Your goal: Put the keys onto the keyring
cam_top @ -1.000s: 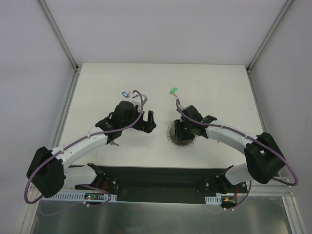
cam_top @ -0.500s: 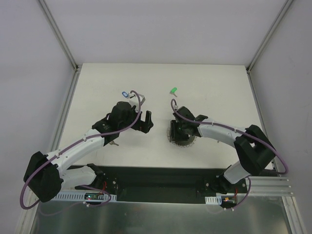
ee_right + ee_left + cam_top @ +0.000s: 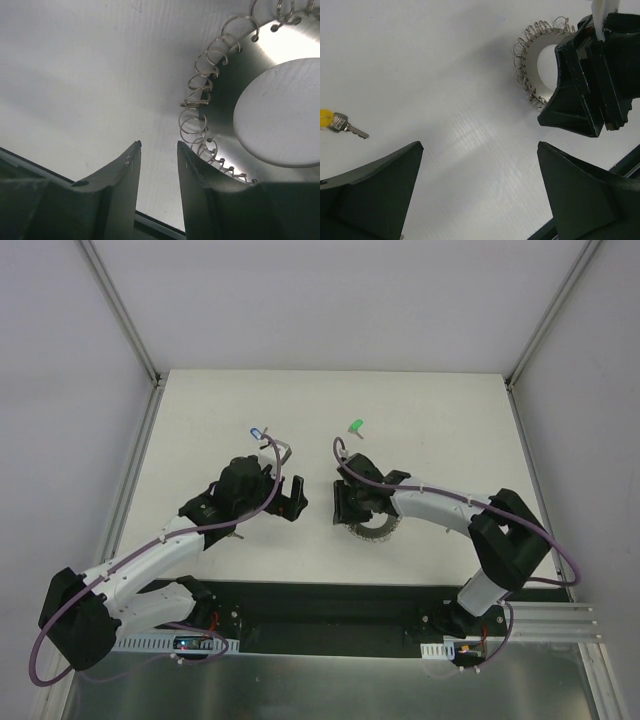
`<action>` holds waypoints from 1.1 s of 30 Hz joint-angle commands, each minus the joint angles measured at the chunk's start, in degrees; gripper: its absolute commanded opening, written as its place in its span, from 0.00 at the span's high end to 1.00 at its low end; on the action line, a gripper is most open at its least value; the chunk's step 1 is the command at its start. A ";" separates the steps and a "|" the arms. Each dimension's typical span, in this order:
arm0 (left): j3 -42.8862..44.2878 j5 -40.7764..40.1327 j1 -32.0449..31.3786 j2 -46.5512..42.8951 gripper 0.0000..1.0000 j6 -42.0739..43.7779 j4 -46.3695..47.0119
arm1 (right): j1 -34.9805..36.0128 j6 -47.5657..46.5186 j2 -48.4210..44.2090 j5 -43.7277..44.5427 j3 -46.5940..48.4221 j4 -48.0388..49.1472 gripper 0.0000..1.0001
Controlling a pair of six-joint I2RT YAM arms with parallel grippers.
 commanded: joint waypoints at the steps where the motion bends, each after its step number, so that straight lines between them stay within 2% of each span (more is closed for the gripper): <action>1: -1.26 -2.01 -0.12 -3.34 0.01 1.18 0.35 | 0.06 -5.89 -2.89 5.87 2.97 -0.63 0.62; 5: -1.61 -1.93 -0.21 -3.78 0.01 1.10 0.26 | -0.73 -13.98 -5.96 10.01 2.71 -4.50 0.62; 10: -0.99 -0.52 -0.21 -3.00 0.01 0.22 0.26 | -4.06 -15.75 -8.52 9.58 -0.27 -7.13 0.62; 15: -0.29 0.89 -0.12 -1.42 0.01 -0.75 0.26 | -4.33 -19.27 -10.63 10.01 -3.00 -9.15 0.61; 18: 0.32 1.68 -0.21 -0.63 0.01 -1.01 0.17 | -4.42 -17.87 -11.77 12.73 -4.41 -11.88 0.61; 23: 0.68 1.77 -0.21 -0.01 0.01 -1.36 0.09 | -5.56 -9.63 -16.25 18.36 -7.31 -15.22 0.61; 33: 0.59 1.94 -0.21 -0.09 0.01 -1.63 0.00 | -15.22 -9.42 -17.23 15.91 -8.63 -7.67 0.63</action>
